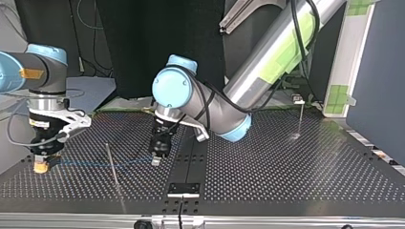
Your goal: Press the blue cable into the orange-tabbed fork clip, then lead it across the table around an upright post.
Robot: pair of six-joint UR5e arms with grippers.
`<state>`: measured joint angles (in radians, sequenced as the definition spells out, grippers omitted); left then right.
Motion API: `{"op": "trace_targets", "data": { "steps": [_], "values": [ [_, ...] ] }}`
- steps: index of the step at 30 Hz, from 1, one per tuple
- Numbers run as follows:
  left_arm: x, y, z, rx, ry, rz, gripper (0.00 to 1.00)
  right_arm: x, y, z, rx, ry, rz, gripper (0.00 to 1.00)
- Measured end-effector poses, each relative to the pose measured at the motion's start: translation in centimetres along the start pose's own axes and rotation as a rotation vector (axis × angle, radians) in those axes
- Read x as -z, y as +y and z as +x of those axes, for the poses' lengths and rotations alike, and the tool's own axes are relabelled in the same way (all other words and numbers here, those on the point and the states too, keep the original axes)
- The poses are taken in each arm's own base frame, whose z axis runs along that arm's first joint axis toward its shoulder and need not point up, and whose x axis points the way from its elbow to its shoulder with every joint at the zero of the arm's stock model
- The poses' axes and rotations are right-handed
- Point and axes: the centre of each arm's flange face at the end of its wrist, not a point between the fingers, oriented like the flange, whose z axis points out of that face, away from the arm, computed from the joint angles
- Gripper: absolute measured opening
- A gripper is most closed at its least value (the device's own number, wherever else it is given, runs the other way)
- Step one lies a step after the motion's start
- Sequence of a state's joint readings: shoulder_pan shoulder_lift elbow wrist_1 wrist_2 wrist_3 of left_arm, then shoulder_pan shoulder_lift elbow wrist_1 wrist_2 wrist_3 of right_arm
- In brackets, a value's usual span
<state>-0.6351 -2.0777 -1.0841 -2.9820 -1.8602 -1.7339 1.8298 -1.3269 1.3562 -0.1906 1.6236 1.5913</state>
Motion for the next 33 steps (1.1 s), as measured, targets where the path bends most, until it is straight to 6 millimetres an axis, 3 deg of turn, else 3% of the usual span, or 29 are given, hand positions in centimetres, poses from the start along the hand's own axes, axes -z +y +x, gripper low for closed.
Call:
{"op": "trace_targets", "data": {
  "steps": [9, 17, 28, 33],
  "values": [
    [-1.1, -1.7, 2.2, 0.002, 0.023, 0.016, 0.00, -0.6, 1.0, -0.8, -0.001, -0.010, -0.005, 0.00],
    [-2.2, -1.8, 3.8, 0.022, 0.028, 0.020, 0.00, -1.5, 1.3, -3.2, 0.001, -0.039, -0.006, 0.00],
    [-3.2, -1.5, 9.8, 0.014, 0.099, 0.028, 0.00, -2.4, 1.8, -6.0, 0.003, -0.074, -0.015, 0.00],
    [-3.3, -1.5, 11.0, 0.011, 0.112, 0.026, 0.00, -2.8, 2.0, -8.1, 0.003, -0.106, -0.016, 0.00]
  ]
}}
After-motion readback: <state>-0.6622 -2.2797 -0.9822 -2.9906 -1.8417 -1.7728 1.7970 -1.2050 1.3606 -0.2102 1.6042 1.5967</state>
